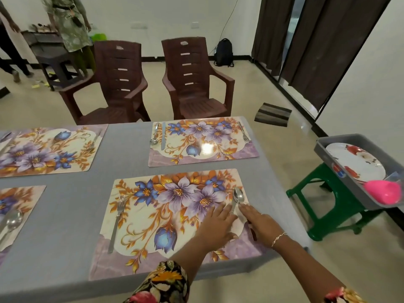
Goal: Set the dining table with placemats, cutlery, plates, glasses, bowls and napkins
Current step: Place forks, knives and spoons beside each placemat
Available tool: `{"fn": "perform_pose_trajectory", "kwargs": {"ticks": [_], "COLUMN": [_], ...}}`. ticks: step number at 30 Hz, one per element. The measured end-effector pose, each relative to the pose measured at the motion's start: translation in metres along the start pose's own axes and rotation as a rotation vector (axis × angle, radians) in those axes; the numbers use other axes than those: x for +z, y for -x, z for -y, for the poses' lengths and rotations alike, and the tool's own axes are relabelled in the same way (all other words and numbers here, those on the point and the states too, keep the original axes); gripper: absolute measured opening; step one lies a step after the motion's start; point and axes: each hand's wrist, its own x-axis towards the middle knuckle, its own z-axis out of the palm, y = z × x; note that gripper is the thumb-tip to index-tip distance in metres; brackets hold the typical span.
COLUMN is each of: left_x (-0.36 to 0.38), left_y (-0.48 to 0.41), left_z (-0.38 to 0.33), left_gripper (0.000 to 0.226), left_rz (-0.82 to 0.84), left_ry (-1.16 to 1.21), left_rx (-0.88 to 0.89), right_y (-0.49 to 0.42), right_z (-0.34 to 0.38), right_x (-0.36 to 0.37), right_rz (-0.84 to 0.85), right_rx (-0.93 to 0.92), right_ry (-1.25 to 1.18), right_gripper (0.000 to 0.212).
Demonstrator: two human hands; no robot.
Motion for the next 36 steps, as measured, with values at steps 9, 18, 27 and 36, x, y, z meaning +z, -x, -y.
{"fn": "perform_pose_trajectory", "kwargs": {"ticks": [9, 18, 27, 36], "left_x": [0.026, 0.044, -0.005, 0.015], "left_y": [0.002, 0.003, 0.002, -0.004], "left_z": [-0.004, -0.038, 0.015, 0.000], "left_gripper": [0.080, 0.064, 0.074, 0.120], "left_rz": [0.033, -0.024, 0.148, 0.071], "left_ry": [-0.022, 0.034, -0.015, -0.034], "left_rx": [-0.161, -0.242, -0.044, -0.082], "right_y": [0.009, 0.009, 0.016, 0.016], "right_z": [0.007, 0.024, 0.014, 0.017], "right_x": [0.020, 0.038, 0.014, 0.021], "right_rz": [-0.064, 0.005, 0.048, 0.038], "right_rx": [0.040, 0.121, 0.091, 0.080], "right_ry": [0.106, 0.078, -0.032, 0.064], "right_gripper": [0.055, 0.080, 0.068, 0.071]}}
